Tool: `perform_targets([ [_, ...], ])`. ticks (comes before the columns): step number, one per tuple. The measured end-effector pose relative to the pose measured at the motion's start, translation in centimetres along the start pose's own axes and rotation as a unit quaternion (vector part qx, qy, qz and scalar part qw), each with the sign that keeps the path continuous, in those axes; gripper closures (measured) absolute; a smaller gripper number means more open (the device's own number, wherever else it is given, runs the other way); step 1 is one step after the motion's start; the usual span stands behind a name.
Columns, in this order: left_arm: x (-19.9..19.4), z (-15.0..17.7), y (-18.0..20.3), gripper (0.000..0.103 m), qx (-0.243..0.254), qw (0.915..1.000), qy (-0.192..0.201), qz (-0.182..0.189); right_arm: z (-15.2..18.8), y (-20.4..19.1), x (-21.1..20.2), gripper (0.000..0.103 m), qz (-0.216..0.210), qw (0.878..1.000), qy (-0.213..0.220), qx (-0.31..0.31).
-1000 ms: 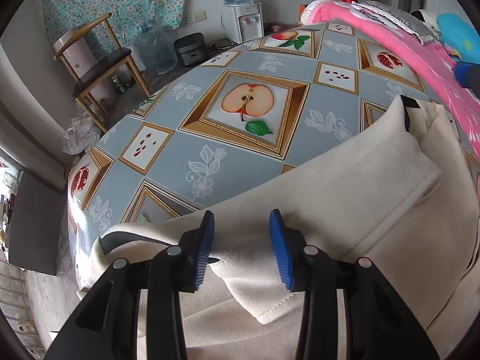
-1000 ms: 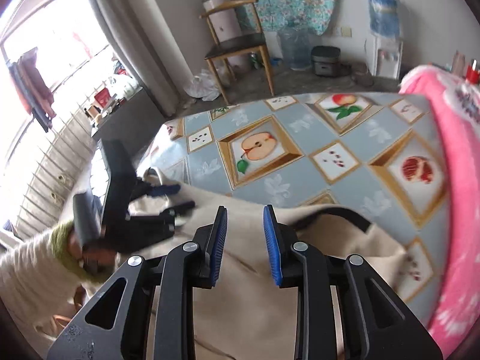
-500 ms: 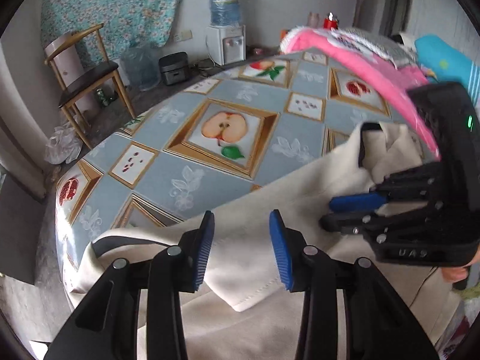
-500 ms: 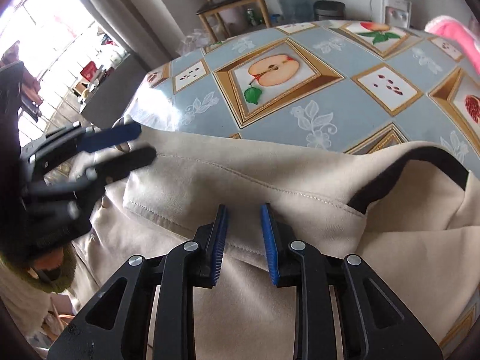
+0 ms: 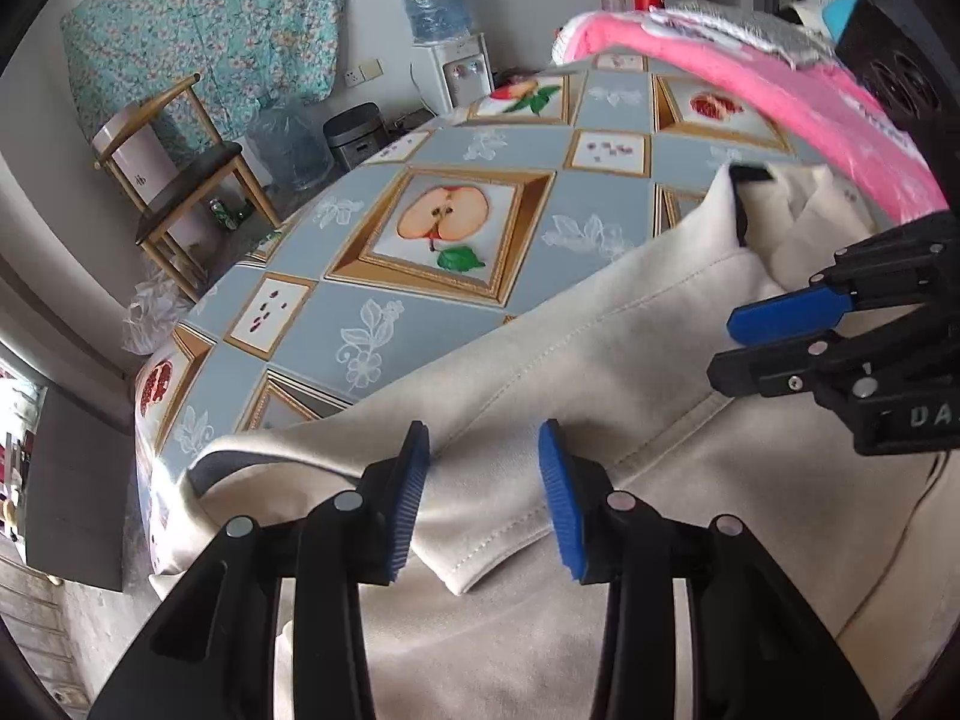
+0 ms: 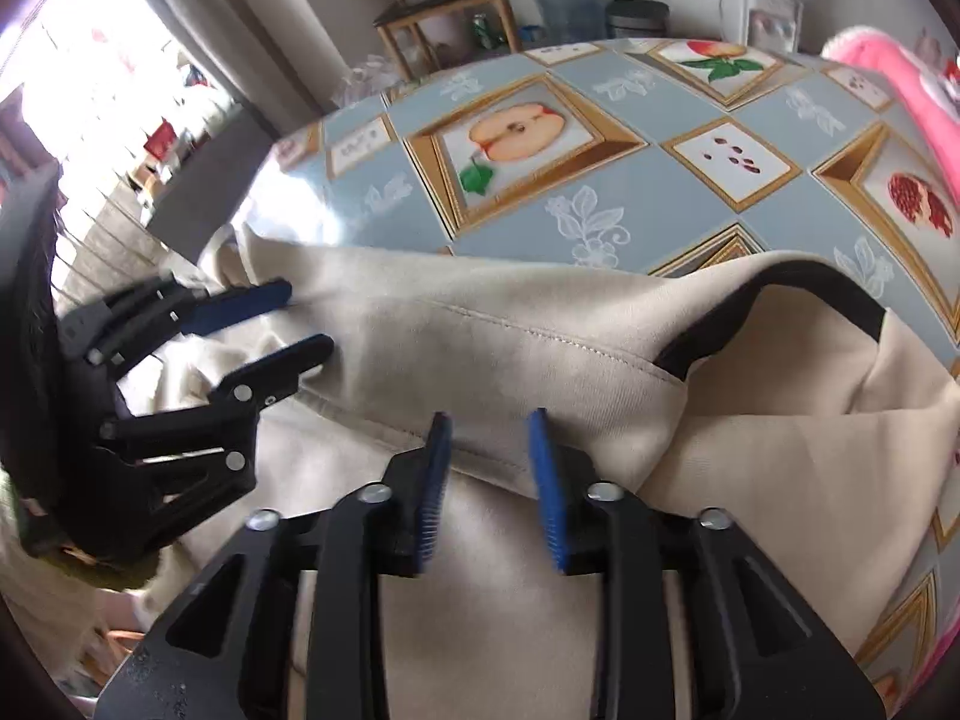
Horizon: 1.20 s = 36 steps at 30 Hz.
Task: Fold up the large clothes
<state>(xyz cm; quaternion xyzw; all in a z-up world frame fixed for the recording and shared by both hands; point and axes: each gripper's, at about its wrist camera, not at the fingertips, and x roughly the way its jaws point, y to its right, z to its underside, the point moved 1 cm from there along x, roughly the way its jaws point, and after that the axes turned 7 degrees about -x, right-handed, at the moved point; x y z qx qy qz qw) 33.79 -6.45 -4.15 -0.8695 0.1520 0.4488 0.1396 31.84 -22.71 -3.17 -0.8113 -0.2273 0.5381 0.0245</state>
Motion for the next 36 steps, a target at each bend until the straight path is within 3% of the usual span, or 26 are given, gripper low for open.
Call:
perform_targets([
  [1,-0.5,-0.1,-0.5,0.065,-0.010,0.9999,0.002,0.008,-0.1,0.4,-1.0,0.039,-0.004,1.000,0.012,0.008],
  [4,-1.6,-0.6,-2.7,0.058,-0.059,0.9976,-0.010,0.034,-0.1,2.1,-3.9,0.034,-0.025,0.998,0.040,0.033],
  [6,-1.7,-0.7,-4.9,0.053,-0.116,0.9896,-0.037,0.077,0.2,4.3,-5.1,0.032,-0.056,0.995,0.042,0.071],
  [11,-0.5,0.0,-8.1,0.051,-0.235,0.9535,-0.097,0.162,1.3,8.6,-4.2,0.032,-0.117,0.979,0.006,0.169],
  [17,1.5,0.7,-8.3,0.051,-0.300,0.9180,-0.145,0.216,2.7,9.6,-2.3,0.035,-0.169,0.961,-0.026,0.218],
  [20,2.3,1.0,-8.8,0.053,-0.332,0.9041,-0.156,0.220,2.7,9.2,-2.2,0.039,-0.187,0.958,-0.026,0.218],
  [25,2.8,1.4,-9.6,0.064,-0.354,0.8912,-0.163,0.231,2.2,8.5,-1.2,0.047,-0.197,0.956,-0.041,0.213],
  [29,2.9,1.5,-9.4,0.071,-0.350,0.8919,-0.168,0.232,2.3,8.6,-0.9,0.057,-0.187,0.957,-0.043,0.217],
  [31,2.9,1.5,-9.3,0.078,-0.346,0.8944,-0.167,0.230,2.5,9.0,-1.0,0.076,-0.191,0.955,-0.041,0.222],
  [32,2.8,1.3,-9.1,0.083,-0.338,0.8983,-0.164,0.227,2.7,9.1,-0.9,0.078,-0.201,0.953,-0.041,0.225],
  [33,2.4,1.1,-8.8,0.085,-0.323,0.9073,-0.157,0.218,2.8,9.1,-0.9,0.080,-0.209,0.950,-0.043,0.226],
  [36,1.5,0.4,-8.0,0.093,-0.272,0.9340,-0.134,0.189,2.7,8.7,-1.1,0.088,-0.194,0.959,-0.042,0.203],
])
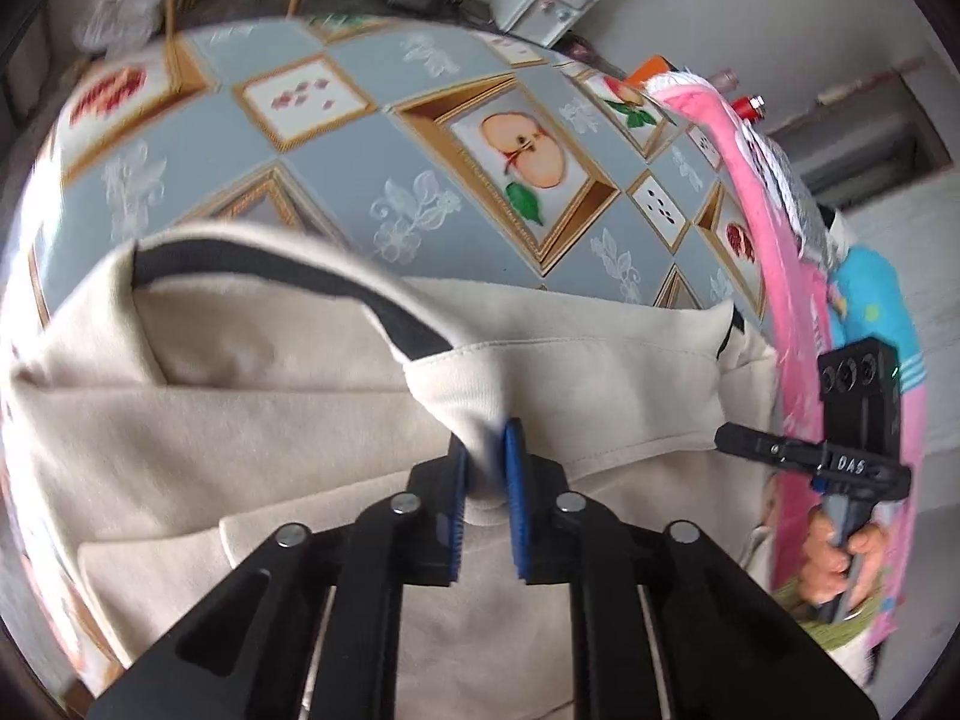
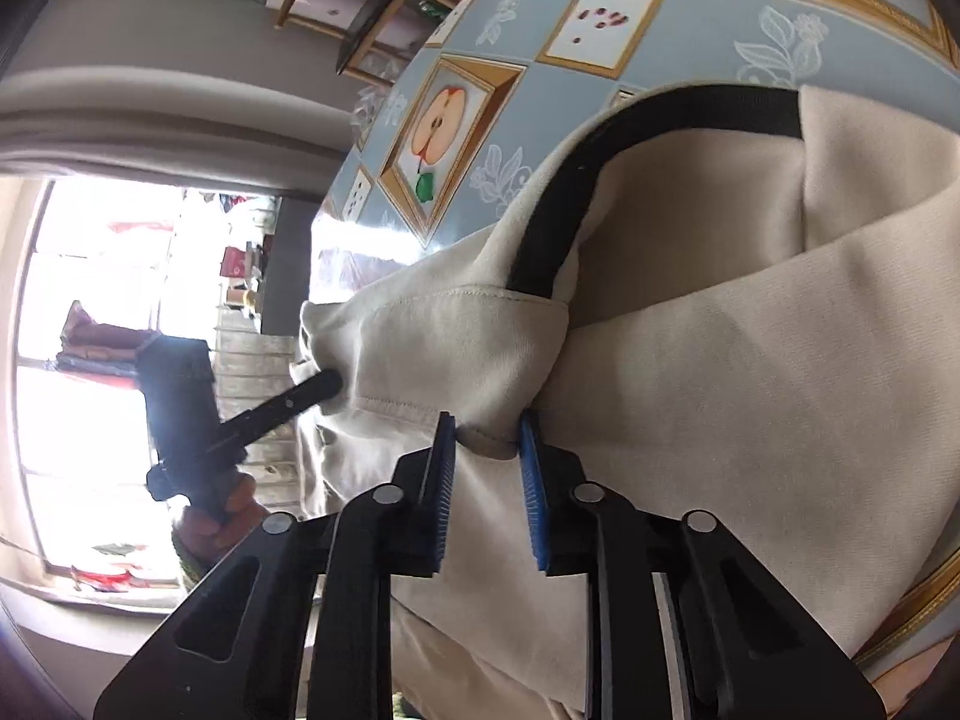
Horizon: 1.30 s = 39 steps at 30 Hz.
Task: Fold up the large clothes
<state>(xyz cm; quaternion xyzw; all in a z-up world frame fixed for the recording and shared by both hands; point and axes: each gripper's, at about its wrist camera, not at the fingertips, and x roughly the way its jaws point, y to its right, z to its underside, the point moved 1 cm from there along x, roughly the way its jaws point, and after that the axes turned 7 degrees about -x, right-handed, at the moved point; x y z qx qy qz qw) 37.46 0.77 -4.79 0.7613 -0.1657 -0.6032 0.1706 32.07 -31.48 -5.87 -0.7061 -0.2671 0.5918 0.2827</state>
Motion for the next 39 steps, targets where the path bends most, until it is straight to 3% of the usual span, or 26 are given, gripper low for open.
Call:
perform_targets([
  [2,-0.2,0.2,1.2,0.095,0.053,0.9976,0.023,-0.039,-0.3,-0.7,-0.1,0.090,0.018,1.000,0.006,-0.019],
  [4,-0.2,0.4,2.4,0.095,0.102,0.9906,0.046,-0.078,-0.9,-1.8,-0.4,0.091,0.064,0.996,0.018,-0.059],
  [8,1.1,0.6,4.6,0.095,0.202,0.9600,0.096,-0.169,-2.3,-3.7,0.4,0.092,0.148,0.980,0.025,-0.127],
  [11,2.5,0.2,5.0,0.095,0.237,0.9432,0.111,-0.205,-3.2,-4.0,1.5,0.092,0.199,0.966,0.022,-0.163],
  [16,3.0,0.2,4.3,0.095,0.243,0.9441,0.104,-0.196,-2.9,-3.8,2.9,0.092,0.237,0.947,0.012,-0.215],
  [18,3.2,1.1,4.4,0.095,0.266,0.9377,0.100,-0.200,-2.0,-3.5,2.6,0.092,0.237,0.943,0.012,-0.234],
  [21,3.6,2.3,4.4,0.095,0.300,0.9259,0.100,-0.207,-1.1,-3.0,2.4,0.092,0.224,0.944,0.018,-0.240],
  [23,3.8,2.5,4.5,0.095,0.308,0.9224,0.102,-0.210,-0.8,-2.8,2.0,0.089,0.215,0.949,0.019,-0.231],
  [27,3.8,2.2,4.6,0.095,0.311,0.9211,0.101,-0.210,-0.2,-3.4,-0.5,0.062,0.233,0.946,0.051,-0.221],
  [28,3.8,2.4,4.6,0.095,0.313,0.9203,0.102,-0.211,0.0,-4.0,-1.3,0.061,0.244,0.941,0.066,-0.224],
  [30,3.9,2.6,4.6,0.095,0.318,0.9183,0.104,-0.212,0.4,-5.3,-2.8,0.061,0.260,0.932,0.097,-0.235],
  [33,3.8,2.6,4.6,0.095,0.320,0.9171,0.105,-0.214,0.3,-7.7,-3.1,0.061,0.235,0.931,0.118,-0.253],
  [36,3.8,2.5,4.6,0.095,0.322,0.9163,0.105,-0.214,-0.1,-10.2,-0.2,0.071,0.194,0.934,0.100,-0.284],
  [39,3.8,2.5,4.5,0.093,0.331,0.9120,0.109,-0.216,-1.1,-11.0,3.6,0.080,0.197,0.932,0.068,-0.296],
])
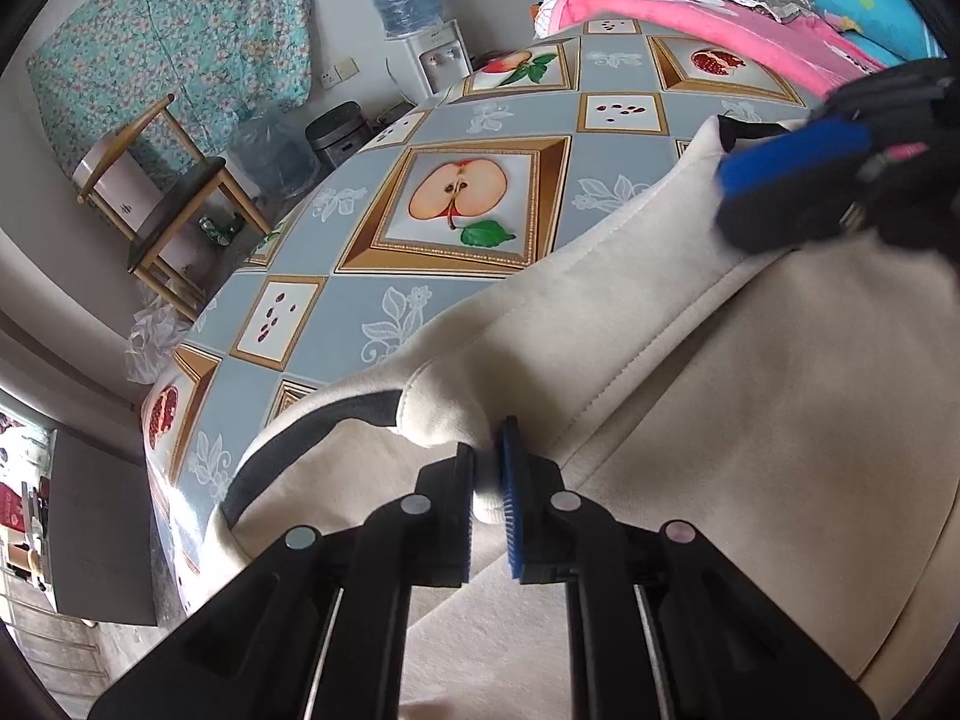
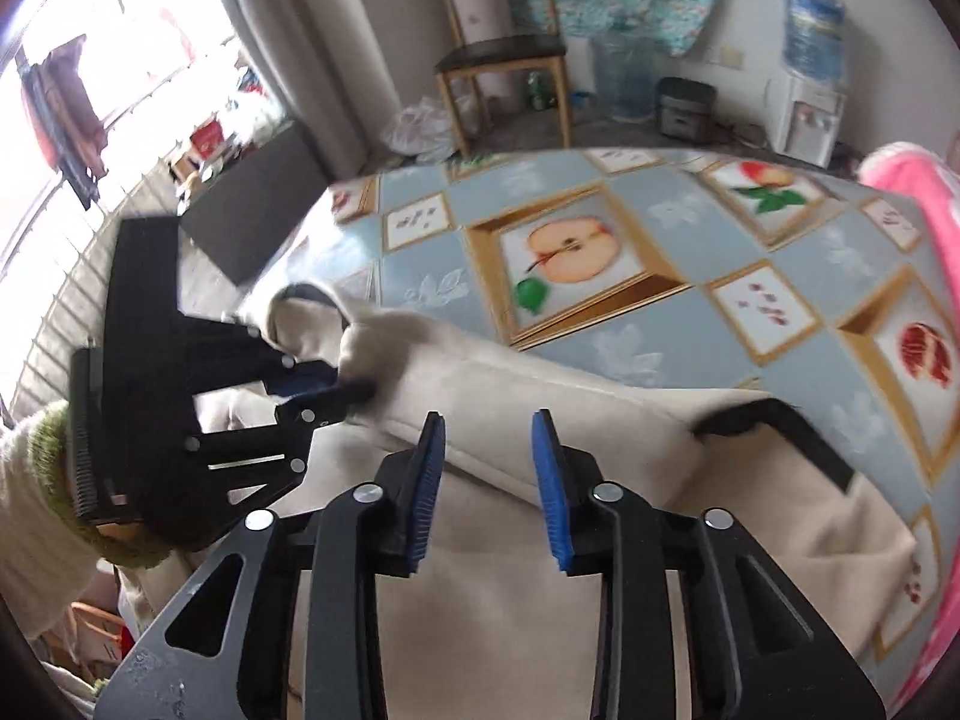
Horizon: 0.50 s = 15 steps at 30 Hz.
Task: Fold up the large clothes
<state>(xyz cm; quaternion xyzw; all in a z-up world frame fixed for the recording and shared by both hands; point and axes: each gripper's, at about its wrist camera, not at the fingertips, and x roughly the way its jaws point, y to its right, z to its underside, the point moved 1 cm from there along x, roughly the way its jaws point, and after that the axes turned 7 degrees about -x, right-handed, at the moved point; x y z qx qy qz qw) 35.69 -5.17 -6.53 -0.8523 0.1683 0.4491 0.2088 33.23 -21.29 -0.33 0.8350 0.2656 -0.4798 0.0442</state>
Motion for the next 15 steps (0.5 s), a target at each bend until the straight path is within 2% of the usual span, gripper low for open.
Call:
perform_targets([
  [1,0.0,0.0,-0.1,0.093,0.003,1.0000,0.003,0.000,0.2,0.2,0.9,0.084,-0.002,1.000,-0.015,0.004],
  [3,0.0,0.1,-0.7,0.091,0.000,0.9999,0.006,0.009,0.9,1.0,2.8,0.084,-0.006,0.999,-0.047,0.022],
  [4,0.0,0.0,-1.1,0.089,-0.007,0.9998,0.007,0.019,1.2,1.4,3.4,0.084,-0.017,0.998,-0.045,0.031],
  [6,-0.3,-0.2,-2.7,0.087,-0.047,0.9975,0.009,0.053,1.2,2.1,3.2,0.084,-0.035,0.998,-0.043,0.044],
  [8,-0.7,-0.3,-4.9,0.084,-0.109,0.9891,0.013,0.099,1.3,2.2,3.1,0.084,-0.043,0.997,-0.044,0.055],
  [9,-0.8,-0.4,-5.7,0.083,-0.131,0.9857,0.014,0.104,1.2,2.1,3.0,0.084,-0.042,0.997,-0.044,0.053],
  [11,-1.6,-0.4,-7.1,0.082,-0.168,0.9826,0.034,0.073,1.3,1.9,3.0,0.084,-0.040,0.997,-0.044,0.051],
  [12,-2.1,-0.4,-7.8,0.082,-0.182,0.9797,0.046,0.069,1.3,1.9,2.9,0.084,-0.039,0.997,-0.044,0.049],
  [15,-3.5,-0.3,-7.9,0.082,-0.195,0.9742,0.066,0.093,1.6,1.7,2.7,0.084,-0.040,0.997,-0.042,0.050],
])
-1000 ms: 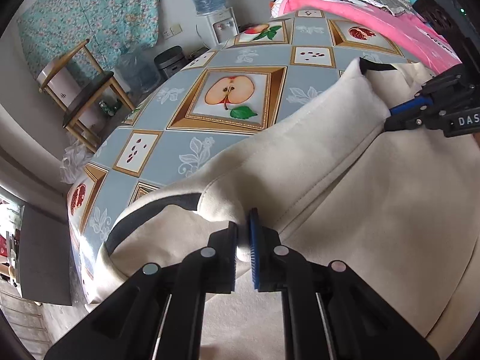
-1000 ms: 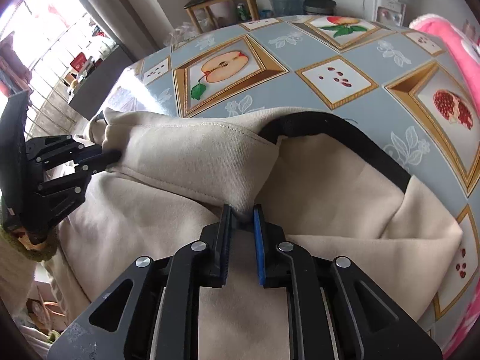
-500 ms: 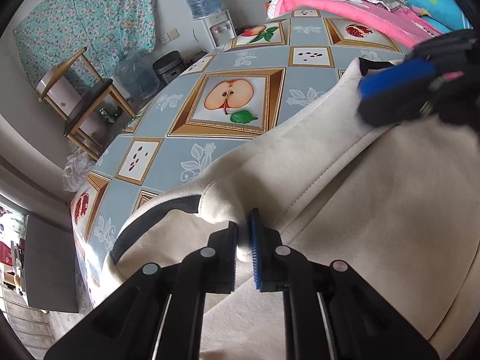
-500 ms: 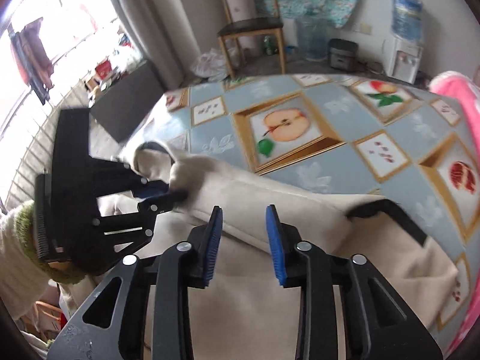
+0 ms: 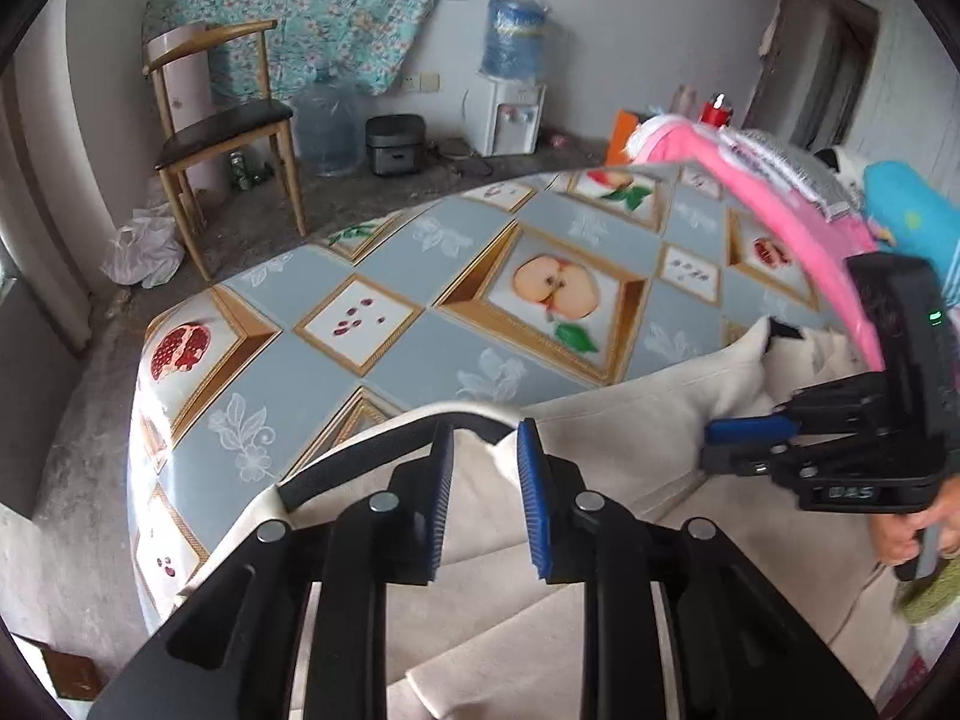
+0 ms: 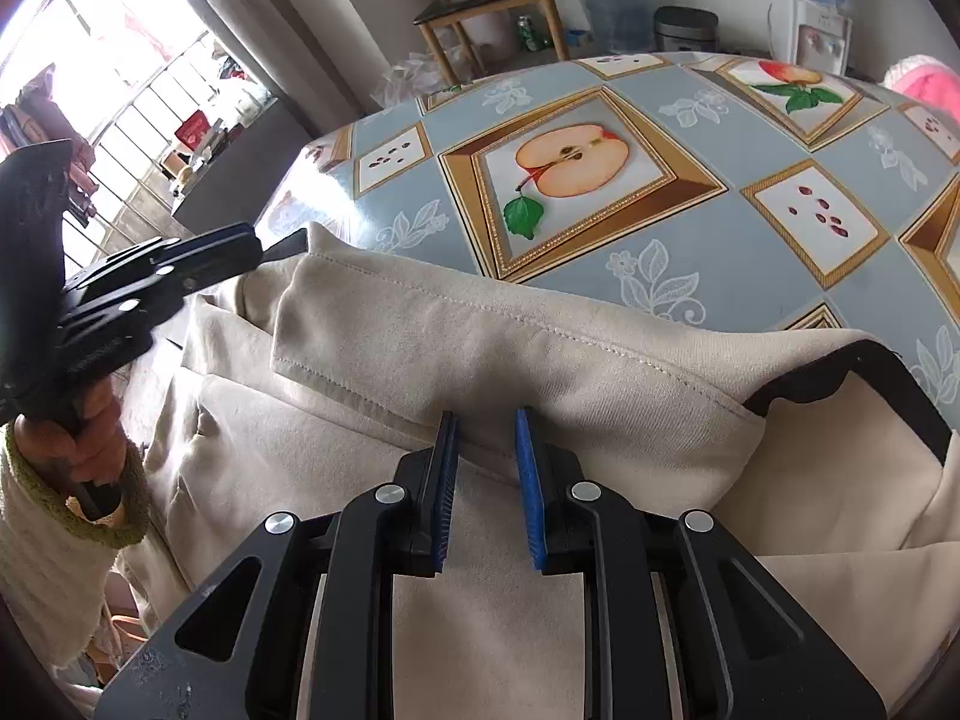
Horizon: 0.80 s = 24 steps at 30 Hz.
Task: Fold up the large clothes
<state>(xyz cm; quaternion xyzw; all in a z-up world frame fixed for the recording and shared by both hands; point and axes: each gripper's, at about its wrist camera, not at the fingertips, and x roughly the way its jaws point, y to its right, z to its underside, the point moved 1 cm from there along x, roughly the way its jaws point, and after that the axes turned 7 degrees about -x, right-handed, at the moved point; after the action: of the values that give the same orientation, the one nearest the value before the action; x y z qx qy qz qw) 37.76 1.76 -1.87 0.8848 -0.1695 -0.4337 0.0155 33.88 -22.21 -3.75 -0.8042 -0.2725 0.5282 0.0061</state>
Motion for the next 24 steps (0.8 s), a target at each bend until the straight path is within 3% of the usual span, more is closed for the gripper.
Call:
perform_targets([
  [5,0.8,1.4,4.1,0.082,0.068,0.9961,-0.037,0.043,-0.2,-0.1,0.5,0.084,0.004,1.000,0.003,0.003],
  [7,2.1,2.1,5.5,0.082,0.091,0.9933,-0.065,0.029,0.0,-0.1,0.3,0.084,0.007,1.000,0.004,0.003],
  [10,4.5,3.1,6.4,0.080,0.121,0.9878,-0.095,-0.022,0.0,-0.3,0.4,0.084,0.014,1.000,0.001,-0.002],
  [12,4.6,3.1,6.2,0.080,0.112,0.9894,-0.090,-0.022,0.1,-0.1,0.2,0.084,0.025,1.000,-0.002,-0.010],
  [14,4.6,3.1,6.1,0.080,0.104,0.9902,-0.092,-0.019,0.6,1.1,-0.7,0.084,0.066,0.998,-0.003,-0.011],
  [17,4.5,3.4,6.1,0.080,0.111,0.9898,-0.086,-0.020,1.6,4.7,-2.2,0.087,0.065,0.997,0.000,0.040],
  [19,4.6,3.5,6.1,0.080,0.112,0.9900,-0.084,-0.021,1.8,5.6,-3.5,0.075,0.076,0.996,0.000,0.049],
  [24,4.9,3.3,5.7,0.080,0.101,0.9915,-0.081,-0.012,0.4,3.9,-7.3,0.073,0.066,0.996,0.055,0.021],
])
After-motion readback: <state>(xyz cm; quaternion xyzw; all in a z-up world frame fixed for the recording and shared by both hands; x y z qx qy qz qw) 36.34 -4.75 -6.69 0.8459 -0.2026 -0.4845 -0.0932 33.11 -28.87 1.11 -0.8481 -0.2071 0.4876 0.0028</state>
